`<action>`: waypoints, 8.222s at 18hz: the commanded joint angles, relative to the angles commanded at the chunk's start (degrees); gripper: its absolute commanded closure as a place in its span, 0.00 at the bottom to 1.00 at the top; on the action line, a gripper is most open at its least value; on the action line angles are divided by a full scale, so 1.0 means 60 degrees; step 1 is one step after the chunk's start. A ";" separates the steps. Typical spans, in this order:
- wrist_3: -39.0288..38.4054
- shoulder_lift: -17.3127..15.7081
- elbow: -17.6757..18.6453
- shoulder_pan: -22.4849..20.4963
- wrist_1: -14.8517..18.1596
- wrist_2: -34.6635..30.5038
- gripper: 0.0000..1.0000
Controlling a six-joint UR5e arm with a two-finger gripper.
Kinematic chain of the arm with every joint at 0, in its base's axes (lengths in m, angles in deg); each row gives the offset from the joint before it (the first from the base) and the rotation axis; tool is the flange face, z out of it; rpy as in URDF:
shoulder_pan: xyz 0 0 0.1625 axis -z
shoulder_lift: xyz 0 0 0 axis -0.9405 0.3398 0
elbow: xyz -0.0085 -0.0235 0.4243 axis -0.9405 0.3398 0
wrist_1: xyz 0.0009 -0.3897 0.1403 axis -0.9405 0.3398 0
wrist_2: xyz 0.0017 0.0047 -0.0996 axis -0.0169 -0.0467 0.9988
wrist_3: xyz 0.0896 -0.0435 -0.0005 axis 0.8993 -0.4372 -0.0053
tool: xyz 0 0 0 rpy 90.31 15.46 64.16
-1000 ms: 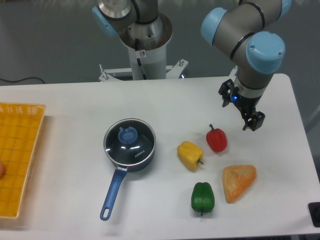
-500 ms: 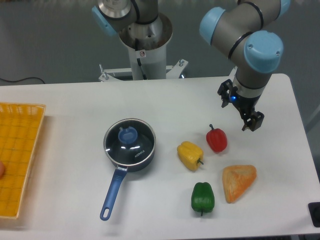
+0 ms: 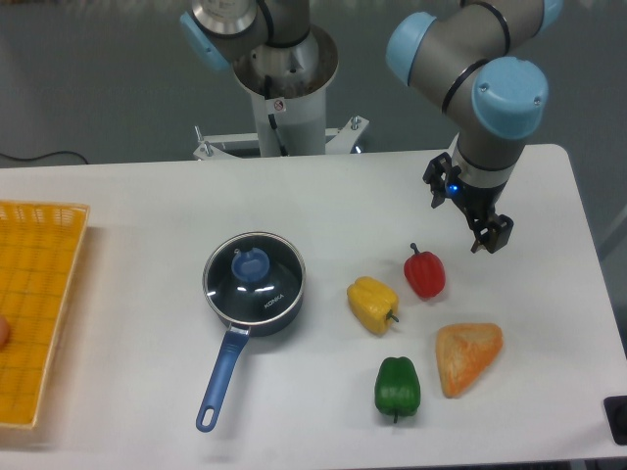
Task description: Open the lid
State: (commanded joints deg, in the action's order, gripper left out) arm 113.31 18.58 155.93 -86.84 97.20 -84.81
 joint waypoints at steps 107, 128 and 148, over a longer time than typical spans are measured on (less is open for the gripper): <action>-1.5747 0.0086 0.1788 0.4878 -0.1787 0.0073 0.00; -1.5498 0.0190 0.1919 0.4952 -0.1846 0.0190 0.03; -1.5088 0.0029 0.2022 0.4923 -0.1831 0.0322 0.38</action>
State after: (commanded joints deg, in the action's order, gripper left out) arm 22.78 18.75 168.06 -57.30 86.21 -82.88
